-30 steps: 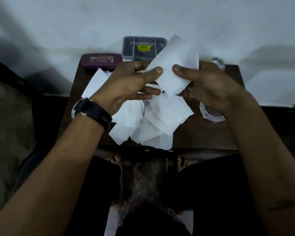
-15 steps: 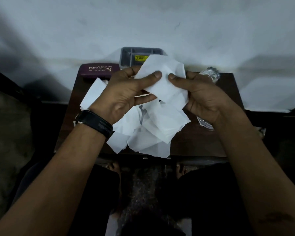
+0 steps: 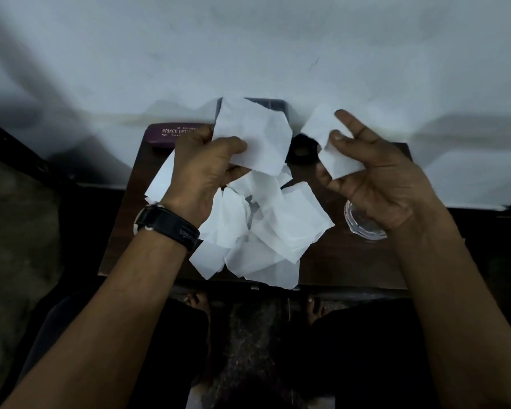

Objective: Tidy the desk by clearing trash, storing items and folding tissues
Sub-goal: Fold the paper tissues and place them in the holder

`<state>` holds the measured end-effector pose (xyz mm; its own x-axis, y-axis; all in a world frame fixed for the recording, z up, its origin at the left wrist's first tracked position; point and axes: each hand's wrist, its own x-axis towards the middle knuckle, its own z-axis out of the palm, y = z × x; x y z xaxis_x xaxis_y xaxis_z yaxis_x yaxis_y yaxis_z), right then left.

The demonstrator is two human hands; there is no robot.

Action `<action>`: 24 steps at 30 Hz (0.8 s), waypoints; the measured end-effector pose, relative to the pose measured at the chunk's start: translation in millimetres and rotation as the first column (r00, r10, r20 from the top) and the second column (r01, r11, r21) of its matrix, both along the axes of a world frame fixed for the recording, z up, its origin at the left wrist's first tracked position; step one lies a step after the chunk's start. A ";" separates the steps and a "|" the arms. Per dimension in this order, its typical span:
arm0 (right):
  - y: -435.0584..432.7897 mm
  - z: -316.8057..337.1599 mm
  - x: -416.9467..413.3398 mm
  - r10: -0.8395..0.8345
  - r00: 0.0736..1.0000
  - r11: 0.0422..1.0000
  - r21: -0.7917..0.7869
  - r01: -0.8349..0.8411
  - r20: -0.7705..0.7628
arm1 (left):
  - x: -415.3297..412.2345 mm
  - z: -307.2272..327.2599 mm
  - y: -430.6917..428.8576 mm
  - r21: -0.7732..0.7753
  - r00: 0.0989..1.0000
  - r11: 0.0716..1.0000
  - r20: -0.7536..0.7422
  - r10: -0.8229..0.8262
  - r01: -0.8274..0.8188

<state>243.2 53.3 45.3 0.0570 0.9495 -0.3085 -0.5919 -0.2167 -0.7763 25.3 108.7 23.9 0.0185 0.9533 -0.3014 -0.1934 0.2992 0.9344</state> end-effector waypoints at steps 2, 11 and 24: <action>-2.5 4.1 -1.1 -0.017 1.000 0.996 0.090 0.017 -0.006 | 2.8 -1.0 -0.9 0.008 0.996 1.000 -0.089 -0.017 0.018; 0.9 -13.0 -31.2 -0.043 0.704 0.938 0.272 -0.217 0.709 | 23.0 5.3 -11.0 -0.111 0.969 0.964 -0.013 -0.246 0.243; 7.8 -22.2 -34.3 -0.210 0.562 0.962 0.273 -0.029 0.800 | 23.4 5.9 -9.6 -0.028 0.959 0.964 0.114 -0.258 0.263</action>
